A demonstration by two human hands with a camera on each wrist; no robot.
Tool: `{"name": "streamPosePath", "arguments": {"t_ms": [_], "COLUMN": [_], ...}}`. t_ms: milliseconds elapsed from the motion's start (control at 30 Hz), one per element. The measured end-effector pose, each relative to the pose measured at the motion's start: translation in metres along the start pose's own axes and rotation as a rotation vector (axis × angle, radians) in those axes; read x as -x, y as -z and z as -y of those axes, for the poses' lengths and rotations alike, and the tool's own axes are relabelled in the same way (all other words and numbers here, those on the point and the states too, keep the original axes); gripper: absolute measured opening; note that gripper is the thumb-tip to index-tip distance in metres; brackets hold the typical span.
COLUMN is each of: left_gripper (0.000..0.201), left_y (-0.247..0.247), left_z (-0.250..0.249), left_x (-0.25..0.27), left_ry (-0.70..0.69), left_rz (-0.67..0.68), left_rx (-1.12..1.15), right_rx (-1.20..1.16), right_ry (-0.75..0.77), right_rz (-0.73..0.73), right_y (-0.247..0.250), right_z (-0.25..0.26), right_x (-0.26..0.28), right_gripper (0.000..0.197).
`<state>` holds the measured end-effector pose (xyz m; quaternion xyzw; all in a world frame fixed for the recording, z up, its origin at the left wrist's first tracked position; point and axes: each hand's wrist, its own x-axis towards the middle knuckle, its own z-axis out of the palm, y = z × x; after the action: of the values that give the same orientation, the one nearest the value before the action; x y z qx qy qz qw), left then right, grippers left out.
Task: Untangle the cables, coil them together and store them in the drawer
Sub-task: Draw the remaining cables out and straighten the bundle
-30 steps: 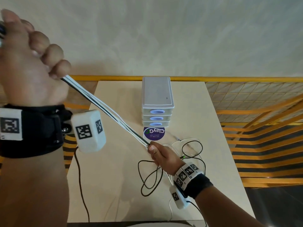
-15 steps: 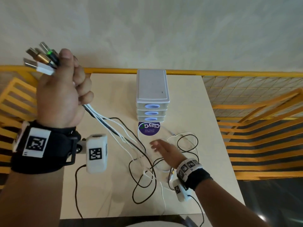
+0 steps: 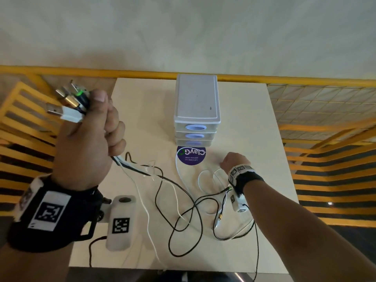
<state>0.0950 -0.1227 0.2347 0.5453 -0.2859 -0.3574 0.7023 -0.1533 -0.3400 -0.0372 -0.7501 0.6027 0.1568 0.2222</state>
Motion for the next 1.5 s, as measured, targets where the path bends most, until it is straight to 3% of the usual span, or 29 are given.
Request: {"name": "streamPosePath", "arguments": {"t_ms": [100, 367, 533, 700, 833, 967, 1067, 1133, 1300, 1400, 1500], "left_gripper": [0.037, 0.036, 0.036, 0.036, 0.037, 0.037, 0.032, 0.036, 0.038, 0.045, 0.038], "left_y": [-0.001, -0.002, -0.009, -0.018, -0.029, -0.042, -0.054, -0.062, -0.068, -0.067, -0.066], "left_z": [0.005, 0.01, 0.008, 0.007, 0.006, 0.008, 0.009, 0.01, 0.012, 0.011, 0.011], "left_x": [-0.001, -0.005, -0.002, 0.002, 0.009, 0.015, 0.02, 0.023, 0.031, 0.033, 0.033], "left_ry": [0.008, -0.002, -0.042, -0.069, -0.079, -0.041, -0.04, -0.046, -0.023, 0.004, -0.049], "left_rz": [0.006, -0.001, 0.018, 0.045, 0.068, 0.146, 0.182, 0.21, 0.195, 0.176, 0.175], "left_rx": [0.0, -0.017, -0.004, -0.02, -0.033, -0.059, -0.097, -0.125, -0.123, -0.097, -0.184], "right_rx": [0.096, -0.27, -0.682, -1.05, -1.23, -1.493, -1.245, -1.141, -1.175, -1.214, -1.313], "right_ry": [0.026, 0.211, 0.373, 0.556, 0.788, 0.884, 0.921, 0.938, 0.897, 0.887, 0.864], "right_rz": [-0.035, -0.186, -0.41, -0.543, -0.535, -0.245, -0.314, -0.329, -0.225, -0.254, -0.278], "right_y": [0.004, 0.07, 0.124, 0.182, 0.231, 0.268, 0.256, 0.234, 0.183, 0.162, 0.154], "right_z": [0.01, 0.014, -0.004, -0.011, 0.004, 0.031, 0.051, 0.064, 0.097, 0.108, 0.115], "right_x": [0.0, 0.038, 0.089, 0.143, 0.181, 0.215, 0.226, 0.227, 0.231, 0.231, 0.233], "right_gripper": [0.036, 0.016, 0.005, 0.012, 0.011, 0.045, 0.023, 0.024, 0.02, 0.009, 0.013]}}
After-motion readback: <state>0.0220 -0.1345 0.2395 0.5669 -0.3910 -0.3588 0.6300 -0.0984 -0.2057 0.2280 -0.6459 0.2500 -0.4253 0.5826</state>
